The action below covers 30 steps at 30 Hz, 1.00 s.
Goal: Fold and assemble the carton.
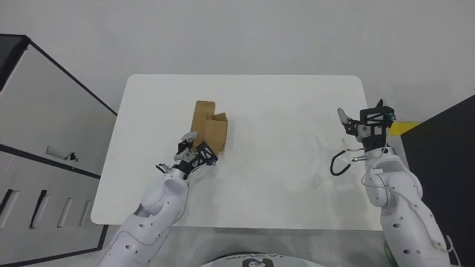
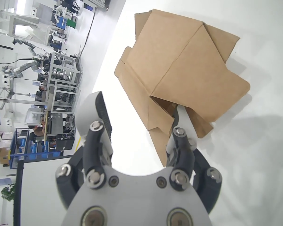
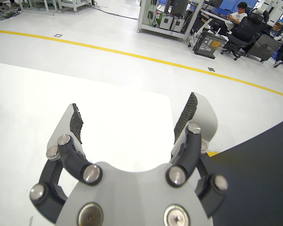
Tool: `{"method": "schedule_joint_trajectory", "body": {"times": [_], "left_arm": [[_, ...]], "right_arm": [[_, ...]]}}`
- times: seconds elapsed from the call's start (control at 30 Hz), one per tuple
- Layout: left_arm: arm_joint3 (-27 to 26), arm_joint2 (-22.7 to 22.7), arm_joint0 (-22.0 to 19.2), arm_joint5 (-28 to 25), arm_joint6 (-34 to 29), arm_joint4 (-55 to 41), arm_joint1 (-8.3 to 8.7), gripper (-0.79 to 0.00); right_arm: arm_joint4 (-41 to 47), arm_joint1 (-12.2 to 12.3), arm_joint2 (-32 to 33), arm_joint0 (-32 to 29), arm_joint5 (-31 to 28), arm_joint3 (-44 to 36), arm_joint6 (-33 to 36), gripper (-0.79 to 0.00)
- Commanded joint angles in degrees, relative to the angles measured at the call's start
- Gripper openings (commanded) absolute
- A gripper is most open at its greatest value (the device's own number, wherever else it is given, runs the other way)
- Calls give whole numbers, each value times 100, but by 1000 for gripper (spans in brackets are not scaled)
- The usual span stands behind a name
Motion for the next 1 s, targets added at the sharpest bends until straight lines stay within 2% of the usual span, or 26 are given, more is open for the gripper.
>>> {"method": "schedule_joint_trajectory", "body": {"times": [0.0,0.47,0.63,0.8,0.9,0.97], "left_arm": [[52,12,-37,-21,-9,-23,-9,-388],[330,93,-231,-154,46,-292,-72,-459],[414,64,-271,-126,-20,-645,-108,-542],[490,72,-302,-143,-2,-728,-125,-548],[517,88,-306,4,-61,-752,-145,-628],[527,82,-316,175,-112,-762,-161,-739]], "right_arm": [[0,0,0,0,0,0,0,0],[0,0,0,0,0,0,0,0],[0,0,0,0,0,0,0,0],[0,0,0,0,0,0,0,0],[0,0,0,0,0,0,0,0],[0,0,0,0,0,0,0,0]]}}
